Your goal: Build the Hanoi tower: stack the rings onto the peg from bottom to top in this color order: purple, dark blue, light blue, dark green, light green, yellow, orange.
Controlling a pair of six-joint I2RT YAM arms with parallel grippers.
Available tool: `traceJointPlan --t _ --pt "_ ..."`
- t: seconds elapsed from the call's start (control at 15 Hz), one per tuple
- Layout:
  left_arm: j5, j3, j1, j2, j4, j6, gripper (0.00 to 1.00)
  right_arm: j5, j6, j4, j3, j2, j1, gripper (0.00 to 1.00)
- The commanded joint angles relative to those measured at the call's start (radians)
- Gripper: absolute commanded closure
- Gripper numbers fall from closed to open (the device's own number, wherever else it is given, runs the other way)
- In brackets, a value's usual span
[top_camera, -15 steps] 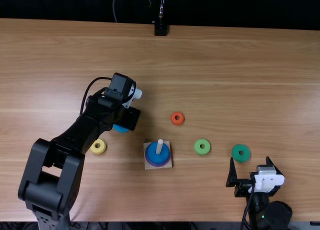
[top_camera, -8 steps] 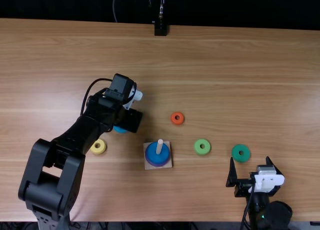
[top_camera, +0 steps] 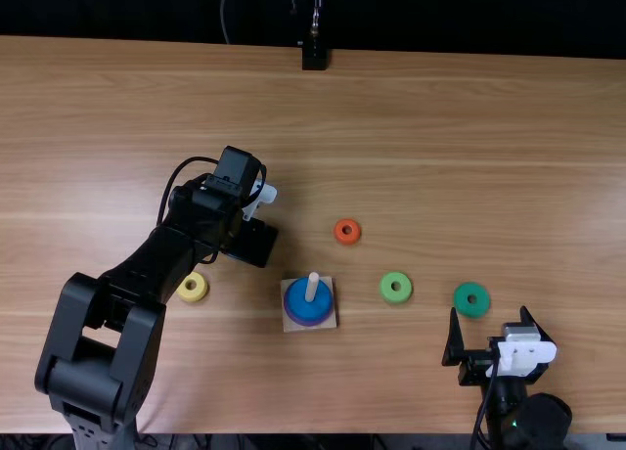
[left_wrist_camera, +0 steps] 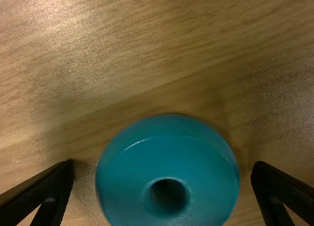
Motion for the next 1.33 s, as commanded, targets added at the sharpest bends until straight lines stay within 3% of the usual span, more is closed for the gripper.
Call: traceJointPlan --t 0.0,0.13,0.2,0.27,0.47,0.73,1.27 --pt "0.023 0.005 -0.002 0.011 -0.011 -0.004 0.00 0.014 0.001 -0.069 -0.066 -0.012 -0.006 0.00" --pt "0.021 0.003 -0.002 0.011 -0.004 -0.002 0.65 0.014 0.001 -0.069 -0.066 -0.012 -0.006 0.00" --pt "0.021 -0.003 -0.002 0.011 0.002 -0.001 0.86 0.014 0.001 -0.069 -0.066 -0.012 -0.006 0.00" --pt "0.021 -0.003 -0.002 0.011 0.003 -0.001 0.94 0.014 0.001 -0.069 -0.066 -0.012 -0.006 0.00" --pt "0.020 0.003 -0.002 -0.010 -0.008 -0.001 1.00 0.014 0.001 -0.069 -0.068 -0.012 -0.006 0.00" --pt "0.021 0.083 -0.004 -0.107 -0.052 -0.006 1.00 0.014 0.001 -0.069 -0.066 -0.012 -0.006 0.00" --pt "0.023 0.304 -0.142 -0.274 -0.477 -0.026 1.00 0.014 0.001 -0.069 -0.066 -0.012 -0.006 0.00"
